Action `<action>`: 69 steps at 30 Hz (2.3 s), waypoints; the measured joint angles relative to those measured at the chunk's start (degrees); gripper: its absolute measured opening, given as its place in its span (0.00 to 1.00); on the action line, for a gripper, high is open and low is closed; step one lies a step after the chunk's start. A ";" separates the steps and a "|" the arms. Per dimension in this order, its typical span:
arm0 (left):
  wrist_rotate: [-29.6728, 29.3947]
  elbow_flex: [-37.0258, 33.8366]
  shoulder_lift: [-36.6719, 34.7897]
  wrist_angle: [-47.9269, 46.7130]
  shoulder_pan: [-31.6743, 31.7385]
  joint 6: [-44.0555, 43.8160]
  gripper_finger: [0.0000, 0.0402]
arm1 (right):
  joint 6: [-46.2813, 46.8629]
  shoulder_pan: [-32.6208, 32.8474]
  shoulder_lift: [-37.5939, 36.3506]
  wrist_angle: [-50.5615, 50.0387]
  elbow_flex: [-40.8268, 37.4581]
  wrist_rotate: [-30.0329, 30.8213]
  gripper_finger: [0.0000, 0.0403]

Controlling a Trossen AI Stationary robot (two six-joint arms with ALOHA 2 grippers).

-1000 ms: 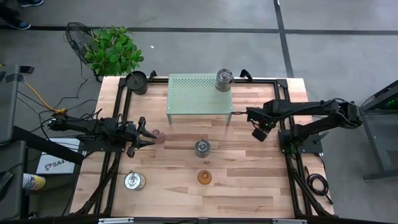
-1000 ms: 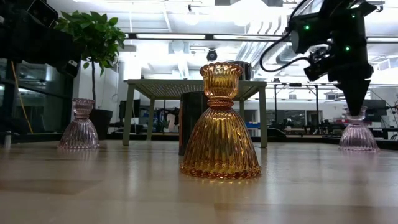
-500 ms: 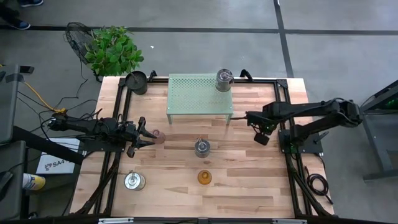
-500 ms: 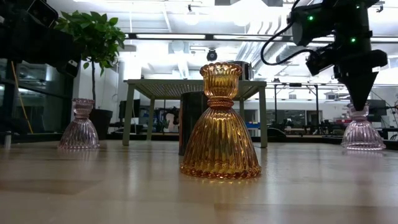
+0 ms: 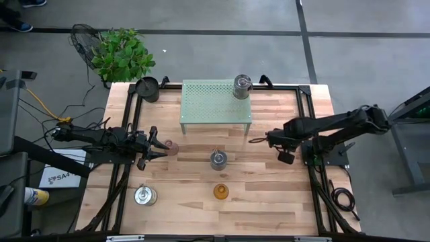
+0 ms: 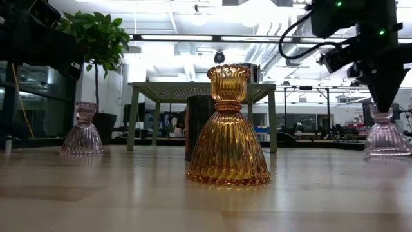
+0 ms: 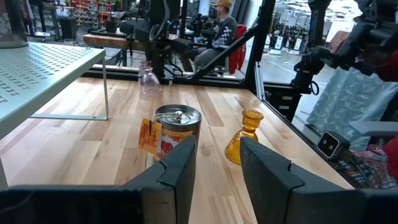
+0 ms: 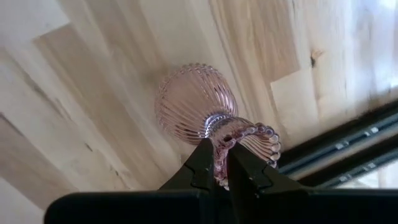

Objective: Pick & Place candle stick holders
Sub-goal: Put the right pink candle holder on the shelf

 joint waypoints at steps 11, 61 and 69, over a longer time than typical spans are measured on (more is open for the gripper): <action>3.36 0.02 0.02 -0.61 -0.02 -4.44 0.31 | -0.66 8.96 0.07 -4.19 15.52 4.38 0.04; -15.63 0.01 18.57 34.47 0.01 1.50 0.31 | -51.74 5.34 19.03 9.10 42.25 4.78 0.04; -17.05 10.19 38.03 38.81 0.03 5.08 0.42 | -56.51 2.26 19.56 12.04 44.30 3.18 0.04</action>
